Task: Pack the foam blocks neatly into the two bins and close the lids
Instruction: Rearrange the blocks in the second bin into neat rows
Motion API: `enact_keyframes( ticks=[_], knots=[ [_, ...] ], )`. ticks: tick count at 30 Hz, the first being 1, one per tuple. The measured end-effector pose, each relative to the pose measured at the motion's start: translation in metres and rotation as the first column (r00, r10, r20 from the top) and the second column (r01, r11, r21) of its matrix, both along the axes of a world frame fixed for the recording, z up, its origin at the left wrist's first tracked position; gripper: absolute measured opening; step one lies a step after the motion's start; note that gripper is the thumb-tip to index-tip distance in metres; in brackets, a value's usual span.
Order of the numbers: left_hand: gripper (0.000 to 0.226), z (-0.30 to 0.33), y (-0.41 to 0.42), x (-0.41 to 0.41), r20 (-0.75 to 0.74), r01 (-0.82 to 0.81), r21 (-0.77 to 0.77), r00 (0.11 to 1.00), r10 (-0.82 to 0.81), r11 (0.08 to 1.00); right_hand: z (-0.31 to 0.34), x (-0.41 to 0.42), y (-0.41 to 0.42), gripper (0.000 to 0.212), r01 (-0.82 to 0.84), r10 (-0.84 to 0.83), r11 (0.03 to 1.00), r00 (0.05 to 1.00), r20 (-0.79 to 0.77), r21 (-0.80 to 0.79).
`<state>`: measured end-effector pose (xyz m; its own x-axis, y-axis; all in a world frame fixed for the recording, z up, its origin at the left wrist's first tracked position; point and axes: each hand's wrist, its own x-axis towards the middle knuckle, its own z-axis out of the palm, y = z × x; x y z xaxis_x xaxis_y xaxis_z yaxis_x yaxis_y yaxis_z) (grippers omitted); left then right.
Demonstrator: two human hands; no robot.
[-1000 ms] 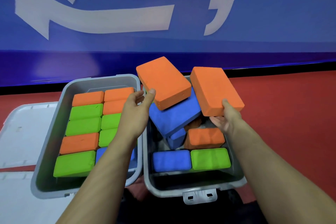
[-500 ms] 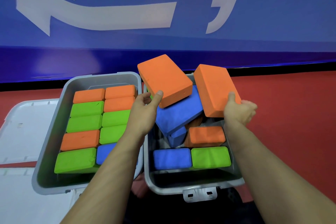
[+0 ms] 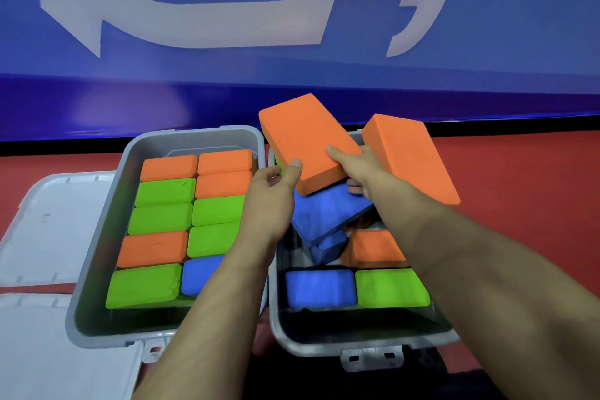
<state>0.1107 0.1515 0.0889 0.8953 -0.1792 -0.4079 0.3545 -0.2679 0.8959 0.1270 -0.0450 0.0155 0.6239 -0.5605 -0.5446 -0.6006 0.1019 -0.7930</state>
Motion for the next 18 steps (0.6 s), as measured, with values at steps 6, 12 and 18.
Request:
enact_keyframes(
  ticks=[6,12,18],
  knots=[
    [0.056,0.001,0.005,0.001,-0.014,-0.03,0.003,0.999,0.03,1.0,-0.013,-0.009,0.019,0.053,0.088,-0.113,0.98,0.985,0.133,0.18],
    [0.08,0.005,0.011,0.002,-0.01,-0.079,-0.01,0.997,0.079,0.997,-0.041,-0.014,0.097,0.077,0.065,-0.138,0.918,0.977,0.161,0.391],
    [0.082,0.005,0.019,0.007,-0.005,-0.108,0.011,0.994,0.108,0.994,-0.05,-0.015,0.15,0.066,0.068,-0.116,0.867,0.991,0.068,0.494]
  ],
)
